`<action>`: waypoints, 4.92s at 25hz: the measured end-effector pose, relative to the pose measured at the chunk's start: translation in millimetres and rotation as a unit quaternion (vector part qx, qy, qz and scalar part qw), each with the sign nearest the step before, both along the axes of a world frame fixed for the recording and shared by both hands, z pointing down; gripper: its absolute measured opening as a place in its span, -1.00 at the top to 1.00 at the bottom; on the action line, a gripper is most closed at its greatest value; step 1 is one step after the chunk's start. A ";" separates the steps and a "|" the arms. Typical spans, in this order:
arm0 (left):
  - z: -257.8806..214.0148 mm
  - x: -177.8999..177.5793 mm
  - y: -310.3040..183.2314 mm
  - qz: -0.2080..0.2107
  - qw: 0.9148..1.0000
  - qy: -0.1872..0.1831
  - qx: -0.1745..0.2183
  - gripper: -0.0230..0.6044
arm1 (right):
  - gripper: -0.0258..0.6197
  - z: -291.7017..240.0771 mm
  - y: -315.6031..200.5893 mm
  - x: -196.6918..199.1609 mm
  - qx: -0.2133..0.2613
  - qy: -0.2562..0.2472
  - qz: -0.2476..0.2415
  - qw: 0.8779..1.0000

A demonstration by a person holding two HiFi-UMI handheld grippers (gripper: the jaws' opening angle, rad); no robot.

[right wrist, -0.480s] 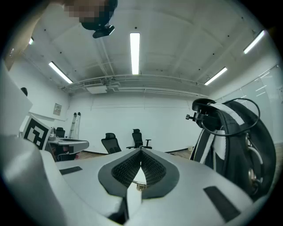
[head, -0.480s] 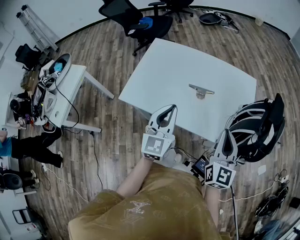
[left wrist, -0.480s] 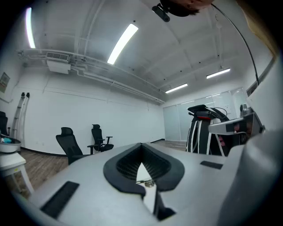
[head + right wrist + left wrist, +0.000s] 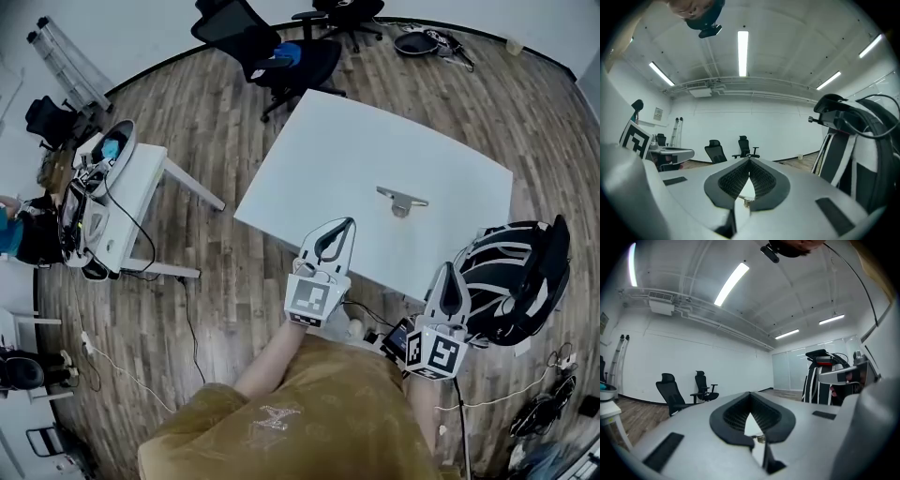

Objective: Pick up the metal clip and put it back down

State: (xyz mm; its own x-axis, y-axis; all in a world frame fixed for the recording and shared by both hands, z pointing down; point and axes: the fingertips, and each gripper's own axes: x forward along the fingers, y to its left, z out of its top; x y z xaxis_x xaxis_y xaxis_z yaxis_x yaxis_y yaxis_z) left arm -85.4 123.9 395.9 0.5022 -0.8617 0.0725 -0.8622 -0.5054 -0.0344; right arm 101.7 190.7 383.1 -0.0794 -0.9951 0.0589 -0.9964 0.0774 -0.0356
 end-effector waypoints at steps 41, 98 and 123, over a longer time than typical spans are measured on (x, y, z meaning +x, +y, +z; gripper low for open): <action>21.8 13.3 -118.5 0.074 0.997 0.011 -0.030 0.91 | 0.90 29.0 -104.9 -1.3 -0.051 0.012 0.071 0.996; 170.2 55.8 -194.5 0.074 0.979 -0.049 -0.184 0.91 | 0.90 145.6 -208.2 9.9 -0.184 -0.075 -0.007 0.980; 229.0 75.7 -176.5 0.104 0.961 -0.086 -0.239 0.91 | 0.90 230.4 -202.5 -1.4 -0.288 -0.133 -0.002 0.948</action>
